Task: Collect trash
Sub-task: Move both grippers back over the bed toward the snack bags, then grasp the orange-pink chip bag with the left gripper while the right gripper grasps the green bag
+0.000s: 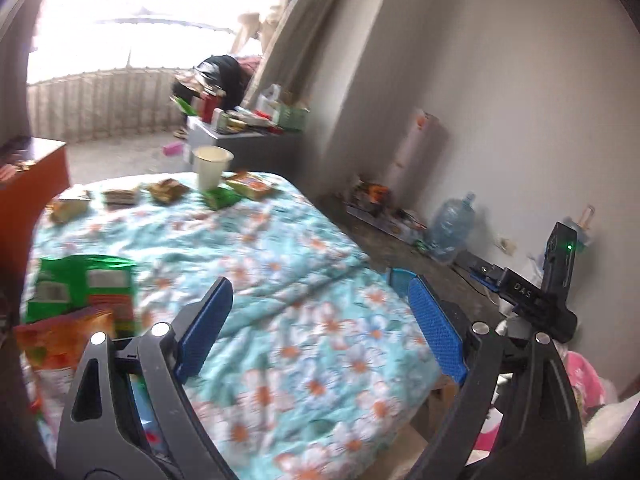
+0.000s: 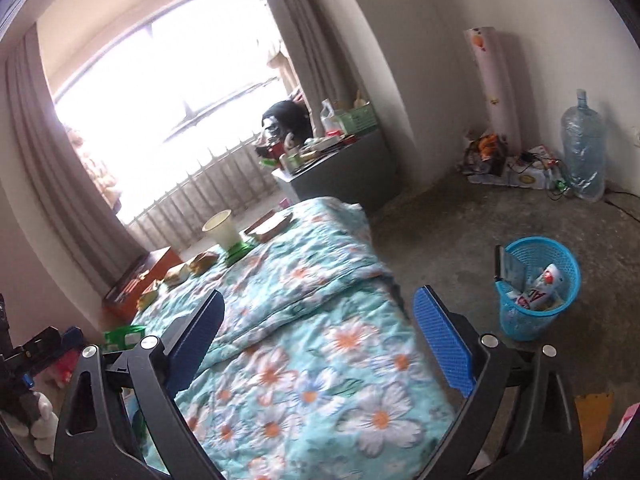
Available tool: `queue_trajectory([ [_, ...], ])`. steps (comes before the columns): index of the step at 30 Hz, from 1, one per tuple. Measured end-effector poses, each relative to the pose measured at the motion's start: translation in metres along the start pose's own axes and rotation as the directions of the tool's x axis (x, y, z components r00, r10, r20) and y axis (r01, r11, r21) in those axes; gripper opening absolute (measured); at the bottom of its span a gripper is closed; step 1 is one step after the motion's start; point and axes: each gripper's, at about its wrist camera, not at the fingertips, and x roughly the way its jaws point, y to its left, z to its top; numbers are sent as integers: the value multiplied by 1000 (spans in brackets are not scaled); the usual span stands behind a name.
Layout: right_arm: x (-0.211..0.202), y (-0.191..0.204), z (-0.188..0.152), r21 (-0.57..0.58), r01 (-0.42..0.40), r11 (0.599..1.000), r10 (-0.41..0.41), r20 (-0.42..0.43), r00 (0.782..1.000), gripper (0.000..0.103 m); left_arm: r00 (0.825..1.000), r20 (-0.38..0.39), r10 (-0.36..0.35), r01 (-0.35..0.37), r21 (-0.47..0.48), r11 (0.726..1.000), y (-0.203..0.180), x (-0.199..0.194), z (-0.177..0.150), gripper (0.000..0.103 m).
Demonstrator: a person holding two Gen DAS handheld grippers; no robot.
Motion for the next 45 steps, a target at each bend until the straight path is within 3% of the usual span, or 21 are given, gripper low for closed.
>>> queue_trajectory([
  [4,3,27,-13,16,-105,994,106,-77,991,93,992,78,102,-101,-15,995,22,-41,-6,85],
  [9,15,41,-19,62,-196,979,204,-163,965,93,958,128,257,-253,-52,966,58,-83,-22,85],
  [14,49,49,-32,170,-256,952,296,-286,911,93,923,101,372,-352,-176,919,108,-104,-43,86],
  [18,70,69,-48,179,-280,943,328,-362,872,93,912,46,409,-381,-282,881,146,-109,-62,85],
  [23,92,102,-61,190,-347,919,395,-439,807,89,920,-19,391,-371,-356,858,176,-104,-82,85],
  [26,116,129,-68,206,-399,893,447,-495,745,82,917,-52,395,-386,-366,847,186,-99,-95,85],
  [30,159,163,-77,227,-433,872,480,-569,668,72,920,-107,376,-384,-427,819,204,-86,-112,71],
  [33,194,186,-87,256,-438,862,496,-606,622,69,922,-150,356,-383,-482,788,215,-75,-125,57],
  [37,233,206,-103,252,-419,872,475,-642,602,67,927,-192,323,-375,-510,774,221,-67,-137,47],
  [40,253,214,-119,258,-392,883,456,-672,584,59,931,-212,296,-364,-525,769,221,-63,-142,47],
  [45,263,216,-136,276,-369,887,451,-688,569,32,929,-238,283,-368,-506,780,216,-53,-148,40],
])
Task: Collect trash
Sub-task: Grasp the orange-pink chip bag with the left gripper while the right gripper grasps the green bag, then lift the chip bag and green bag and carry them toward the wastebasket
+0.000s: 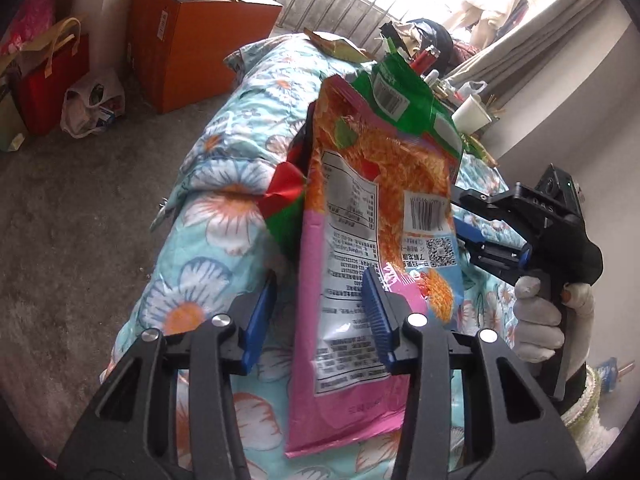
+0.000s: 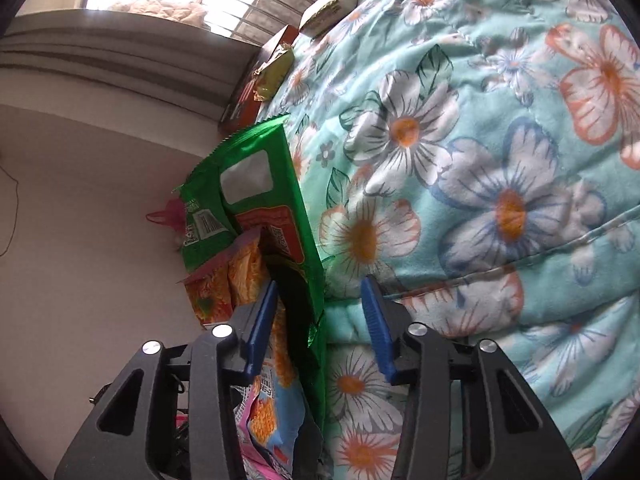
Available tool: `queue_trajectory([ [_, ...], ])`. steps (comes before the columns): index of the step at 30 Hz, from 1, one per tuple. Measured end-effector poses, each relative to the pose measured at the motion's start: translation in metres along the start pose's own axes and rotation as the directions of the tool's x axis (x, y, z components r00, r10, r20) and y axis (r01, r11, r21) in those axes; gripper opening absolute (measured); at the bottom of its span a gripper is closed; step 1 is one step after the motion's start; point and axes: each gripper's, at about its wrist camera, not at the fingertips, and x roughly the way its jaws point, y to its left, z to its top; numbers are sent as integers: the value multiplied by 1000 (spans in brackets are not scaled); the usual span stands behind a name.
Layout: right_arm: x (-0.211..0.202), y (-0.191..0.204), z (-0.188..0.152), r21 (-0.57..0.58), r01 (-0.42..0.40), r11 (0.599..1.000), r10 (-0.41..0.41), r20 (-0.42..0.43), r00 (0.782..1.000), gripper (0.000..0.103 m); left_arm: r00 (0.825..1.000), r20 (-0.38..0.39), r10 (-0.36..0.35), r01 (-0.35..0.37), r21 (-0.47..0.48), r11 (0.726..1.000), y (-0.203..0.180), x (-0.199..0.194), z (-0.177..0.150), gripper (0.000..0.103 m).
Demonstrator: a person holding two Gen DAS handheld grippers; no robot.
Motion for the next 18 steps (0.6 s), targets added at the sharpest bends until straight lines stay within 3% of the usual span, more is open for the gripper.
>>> queue_trajectory([
  [1,2,0,-2,-2,-5,1000,5,-5,1000,27,1000,-2,0,0,4,1000,-1,1,0,40],
  [3,2,-2,-7,0,-21,1000,21,-17,1000,9,1000,-8,-4,4,15,1000,-7,2,0,35],
  [7,-20,-10,-18,9,-36,999,35,30,999,7,1000,-18,-13,14,45,999,-23,3,-2,30],
  [12,-88,-34,-35,26,-44,999,40,149,988,7,994,-50,-93,98,115,988,-60,7,-12,24],
  [18,-193,-76,-58,75,28,997,-52,331,942,7,965,-151,-213,244,230,942,-120,23,-38,10],
])
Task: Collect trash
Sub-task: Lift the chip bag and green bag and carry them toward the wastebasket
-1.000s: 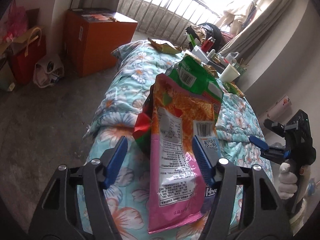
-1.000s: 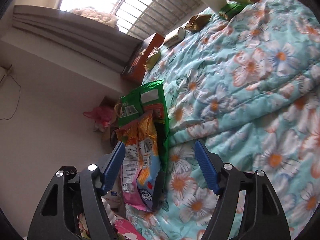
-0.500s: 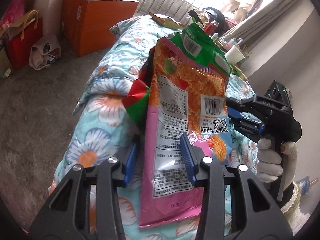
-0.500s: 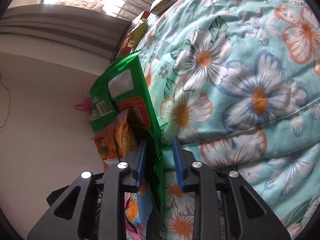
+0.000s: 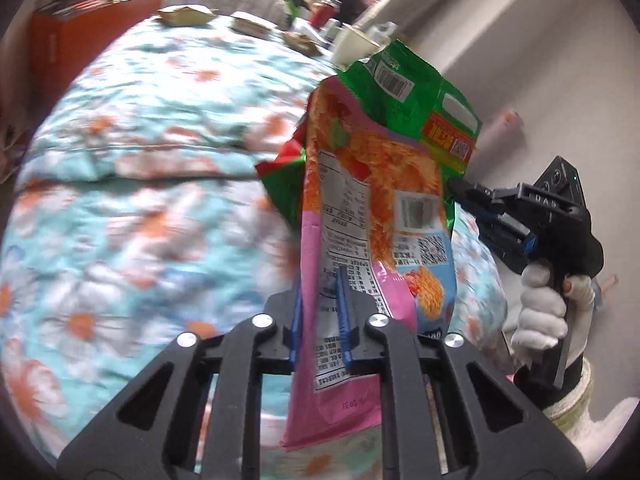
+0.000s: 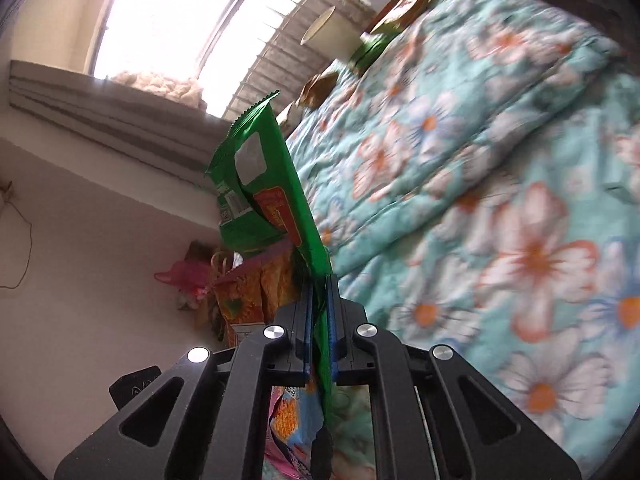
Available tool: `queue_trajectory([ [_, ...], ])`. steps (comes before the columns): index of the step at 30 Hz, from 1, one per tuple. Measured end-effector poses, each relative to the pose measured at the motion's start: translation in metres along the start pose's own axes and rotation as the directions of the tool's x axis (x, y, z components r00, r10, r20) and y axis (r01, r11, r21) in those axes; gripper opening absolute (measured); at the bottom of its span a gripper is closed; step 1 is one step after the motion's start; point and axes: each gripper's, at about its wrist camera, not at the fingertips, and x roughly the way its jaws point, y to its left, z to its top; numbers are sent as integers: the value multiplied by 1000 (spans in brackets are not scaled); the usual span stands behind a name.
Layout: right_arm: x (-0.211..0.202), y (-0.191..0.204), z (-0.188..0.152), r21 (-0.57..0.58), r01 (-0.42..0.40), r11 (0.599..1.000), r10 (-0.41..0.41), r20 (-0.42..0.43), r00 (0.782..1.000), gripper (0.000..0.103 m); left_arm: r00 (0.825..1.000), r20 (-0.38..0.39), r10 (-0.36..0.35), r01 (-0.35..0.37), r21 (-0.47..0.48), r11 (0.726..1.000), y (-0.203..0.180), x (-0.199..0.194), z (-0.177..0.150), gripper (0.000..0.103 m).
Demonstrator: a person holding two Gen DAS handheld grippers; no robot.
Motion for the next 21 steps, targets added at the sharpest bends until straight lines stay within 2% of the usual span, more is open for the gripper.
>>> queue_trajectory([
  [5,-59,-39,7,52,102,993,-107,115,988,6,999,4,-32,32,50,998,-18,4,-4,2],
  [8,-85,-58,9,76,140,987,-150,143,978,6,998,58,13,-15,26,1000,-10,-8,0,2],
  [11,-86,-63,15,80,140,987,-150,127,981,6,993,94,72,-68,-37,997,11,-21,7,2],
  [14,-93,-73,12,79,132,988,-138,79,987,7,996,37,86,-82,-100,992,27,-18,13,3],
  [15,-90,-71,13,86,133,987,-139,68,988,10,996,21,84,-81,-120,990,31,-17,13,4],
  [17,-82,-74,13,119,114,986,-120,48,992,10,998,-4,57,-57,-149,987,37,-12,17,16],
  [19,-75,-82,12,163,66,984,-75,48,996,11,1000,-20,10,-14,-198,980,42,-9,20,42],
  [21,-71,-89,12,191,33,981,-44,53,998,22,1000,-26,-12,6,-231,973,42,-7,17,44],
])
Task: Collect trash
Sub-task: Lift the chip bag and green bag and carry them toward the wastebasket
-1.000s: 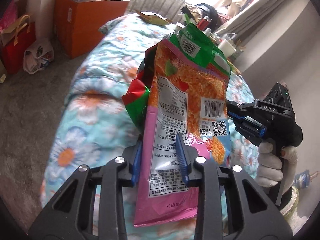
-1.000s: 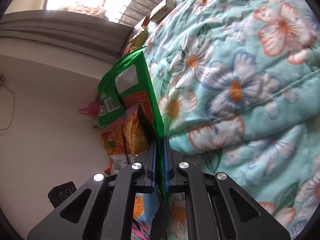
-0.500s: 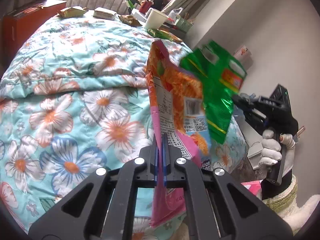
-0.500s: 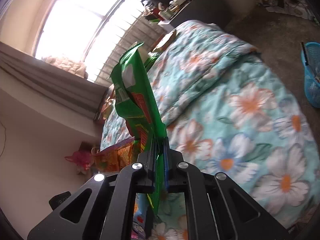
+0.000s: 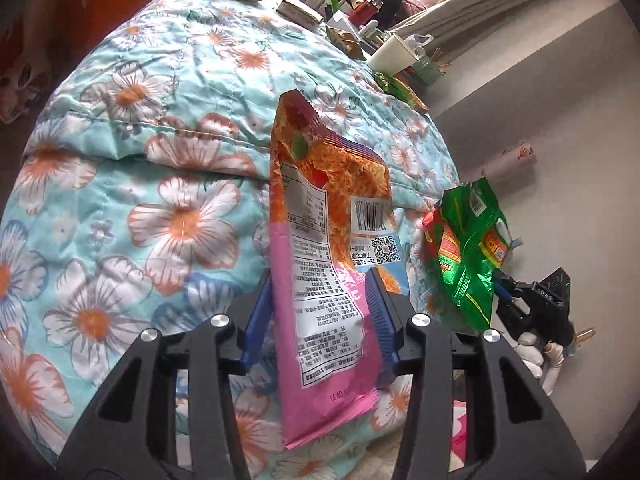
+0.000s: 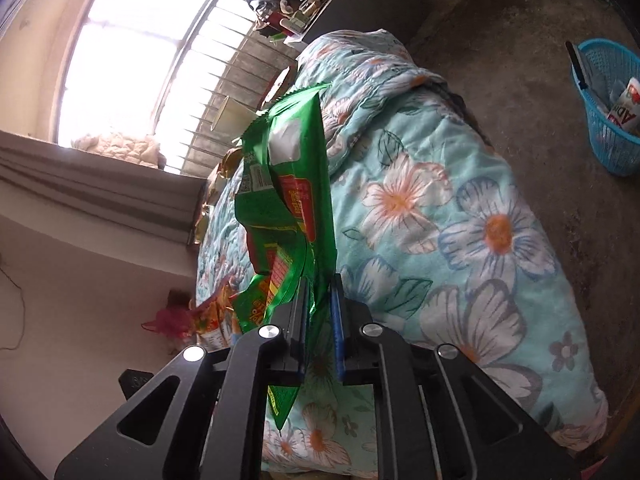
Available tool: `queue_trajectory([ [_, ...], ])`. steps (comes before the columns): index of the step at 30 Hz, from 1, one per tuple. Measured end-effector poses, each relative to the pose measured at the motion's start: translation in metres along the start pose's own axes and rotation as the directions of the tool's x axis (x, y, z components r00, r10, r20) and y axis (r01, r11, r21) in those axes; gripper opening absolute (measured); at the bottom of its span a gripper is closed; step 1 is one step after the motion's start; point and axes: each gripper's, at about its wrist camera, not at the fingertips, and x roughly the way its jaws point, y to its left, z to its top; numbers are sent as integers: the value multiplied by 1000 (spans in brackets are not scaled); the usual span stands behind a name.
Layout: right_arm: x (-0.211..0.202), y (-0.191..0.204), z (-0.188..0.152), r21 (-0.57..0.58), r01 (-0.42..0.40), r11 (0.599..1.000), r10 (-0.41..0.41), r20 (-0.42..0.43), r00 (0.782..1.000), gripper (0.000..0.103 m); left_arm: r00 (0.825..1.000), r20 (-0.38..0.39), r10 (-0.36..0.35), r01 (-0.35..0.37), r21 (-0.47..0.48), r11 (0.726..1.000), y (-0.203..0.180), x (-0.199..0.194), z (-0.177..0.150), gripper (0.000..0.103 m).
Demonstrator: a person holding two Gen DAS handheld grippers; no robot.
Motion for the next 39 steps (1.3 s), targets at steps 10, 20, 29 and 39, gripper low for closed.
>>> queue_trajectory([
  [10,23,-19,-8,144,-123,982,123,7,992,37,999,-45,10,-13,-56,998,7,27,8,42],
  [20,35,-18,-10,166,-64,984,53,69,996,36,996,-14,88,-87,30,996,-4,37,11,28],
  [29,51,11,-13,-6,105,995,-103,119,988,32,994,20,109,-110,79,991,-4,34,9,15],
  [39,33,0,-23,30,77,997,-81,156,984,8,995,68,72,-80,121,989,-10,20,7,3],
])
